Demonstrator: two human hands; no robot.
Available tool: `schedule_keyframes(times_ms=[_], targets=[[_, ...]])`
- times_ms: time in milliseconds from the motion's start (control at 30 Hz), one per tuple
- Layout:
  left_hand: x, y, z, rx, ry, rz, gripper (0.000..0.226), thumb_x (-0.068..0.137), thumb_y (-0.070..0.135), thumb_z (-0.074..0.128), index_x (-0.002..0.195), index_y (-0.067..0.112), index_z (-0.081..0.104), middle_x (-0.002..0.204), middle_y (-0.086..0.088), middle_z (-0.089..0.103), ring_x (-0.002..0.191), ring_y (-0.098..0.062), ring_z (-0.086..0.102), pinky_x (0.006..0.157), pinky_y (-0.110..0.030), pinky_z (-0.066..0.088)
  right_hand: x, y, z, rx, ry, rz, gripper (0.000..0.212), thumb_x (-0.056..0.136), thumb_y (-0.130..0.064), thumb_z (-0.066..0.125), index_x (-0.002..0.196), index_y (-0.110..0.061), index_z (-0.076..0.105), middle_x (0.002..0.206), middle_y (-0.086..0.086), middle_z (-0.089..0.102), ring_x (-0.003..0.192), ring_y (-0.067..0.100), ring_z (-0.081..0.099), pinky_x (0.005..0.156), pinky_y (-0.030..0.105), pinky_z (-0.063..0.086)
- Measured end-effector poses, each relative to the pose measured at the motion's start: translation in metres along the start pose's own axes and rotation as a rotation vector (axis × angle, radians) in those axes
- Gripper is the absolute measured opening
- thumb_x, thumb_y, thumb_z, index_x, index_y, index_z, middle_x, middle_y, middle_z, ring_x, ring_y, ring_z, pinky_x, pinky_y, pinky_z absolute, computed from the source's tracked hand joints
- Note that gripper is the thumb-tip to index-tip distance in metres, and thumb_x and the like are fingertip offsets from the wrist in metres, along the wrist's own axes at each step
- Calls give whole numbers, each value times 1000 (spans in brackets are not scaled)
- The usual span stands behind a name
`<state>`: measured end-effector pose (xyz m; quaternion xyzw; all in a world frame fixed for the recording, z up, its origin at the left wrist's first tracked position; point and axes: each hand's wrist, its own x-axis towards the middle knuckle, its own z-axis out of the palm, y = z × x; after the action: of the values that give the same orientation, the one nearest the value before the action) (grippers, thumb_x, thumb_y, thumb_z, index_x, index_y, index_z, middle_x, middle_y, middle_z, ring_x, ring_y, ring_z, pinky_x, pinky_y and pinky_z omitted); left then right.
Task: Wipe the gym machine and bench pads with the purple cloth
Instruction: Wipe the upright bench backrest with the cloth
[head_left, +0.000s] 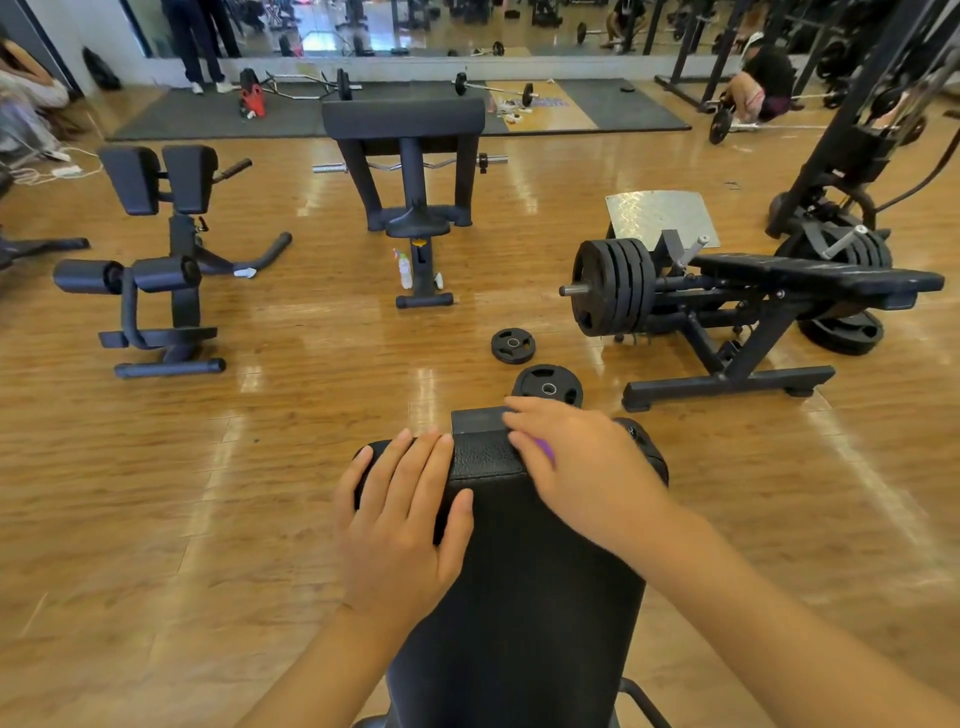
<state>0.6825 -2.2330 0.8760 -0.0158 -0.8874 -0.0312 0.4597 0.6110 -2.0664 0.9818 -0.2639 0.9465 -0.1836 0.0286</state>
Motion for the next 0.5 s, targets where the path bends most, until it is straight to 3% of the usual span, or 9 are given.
schedule_keyframes(times_ms=[133,200,333,500], targets=[[0,2,3,20,24,-14,41,101,34,45,121,9,72,126,-4,69,119,-23,62,103,-47,43,-19,33,-12,20,119,189,37,103,-29,46,140,-25,54,147,-12,48,136,5,42,107,15,22],[0,4,4,20,36,-21,41,101,33,44,119,9,72,123,-5,70,118,-23,61,102,-47,43,-17,16,-5,22,126,153,36,104,-28,43,136,-22,57,144,-10,51,135,8,43,110,21,28],[-1,1,4,11,19,-3,43,103,34,42,120,7,71,124,-7,69,121,-24,58,104,-46,40,-14,-20,12,27,101,-35,35,105,-27,43,135,-18,59,144,-8,51,137,10,41,104,15,22],[-1,1,5,20,32,3,42,102,33,43,120,8,71,124,-5,70,120,-23,58,107,-43,37,-30,27,3,74,205,158,36,102,-23,50,137,-17,57,145,-6,52,135,7,43,108,12,15]])
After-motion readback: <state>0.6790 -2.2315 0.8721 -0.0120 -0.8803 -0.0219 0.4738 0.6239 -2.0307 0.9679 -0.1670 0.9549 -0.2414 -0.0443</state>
